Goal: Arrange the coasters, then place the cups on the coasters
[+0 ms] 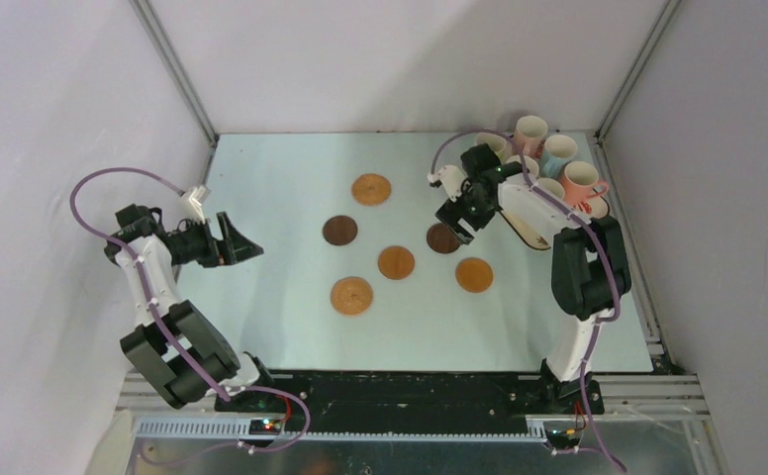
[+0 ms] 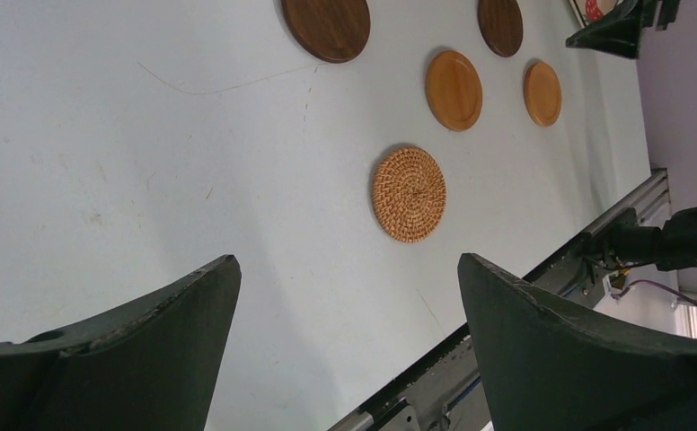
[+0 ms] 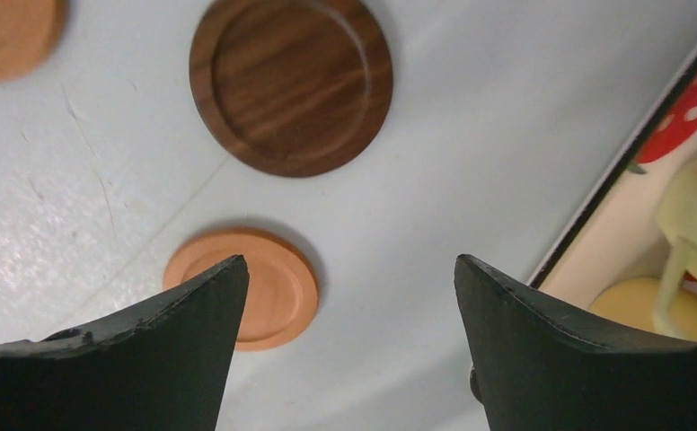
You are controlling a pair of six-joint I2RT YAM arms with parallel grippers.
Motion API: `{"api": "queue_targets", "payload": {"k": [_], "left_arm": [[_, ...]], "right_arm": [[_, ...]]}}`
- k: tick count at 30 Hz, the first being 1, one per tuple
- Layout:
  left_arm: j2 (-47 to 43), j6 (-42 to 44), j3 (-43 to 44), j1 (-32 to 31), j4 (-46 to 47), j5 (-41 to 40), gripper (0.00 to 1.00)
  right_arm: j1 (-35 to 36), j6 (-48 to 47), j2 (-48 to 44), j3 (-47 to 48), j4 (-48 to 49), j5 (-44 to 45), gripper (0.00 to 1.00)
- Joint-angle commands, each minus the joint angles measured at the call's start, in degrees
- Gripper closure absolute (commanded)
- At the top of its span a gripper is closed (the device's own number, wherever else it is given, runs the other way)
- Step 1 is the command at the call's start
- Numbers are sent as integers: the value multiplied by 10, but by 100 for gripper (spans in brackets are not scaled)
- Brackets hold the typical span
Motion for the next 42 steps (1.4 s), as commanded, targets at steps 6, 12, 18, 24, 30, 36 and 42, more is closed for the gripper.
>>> {"api": "queue_targets", "payload": {"k": [6, 12, 18, 24, 30, 36, 42], "left_arm": [[3, 18, 18, 6, -13, 22, 2], [3, 17, 18, 6, -13, 20, 2], [2, 15, 18, 6, -13, 20, 2], [0, 16, 17, 6, -13, 19, 1], [-3, 16, 17, 7, -12, 18, 2], [-4, 17, 16, 7, -12, 19, 2], [-4, 16, 16, 6, -12, 19, 2]], "right_arm": [[-14, -86, 66, 2, -19, -37, 11], [-11, -88, 135, 73, -39, -36, 12], [5, -114, 184, 118, -70, -62, 15], [39, -135, 209, 141, -66, -71, 19], [69, -137, 219, 156, -42, -67, 20], [85, -126, 238, 185, -33, -60, 21], [101, -115, 250, 194, -5, -39, 21]]}}
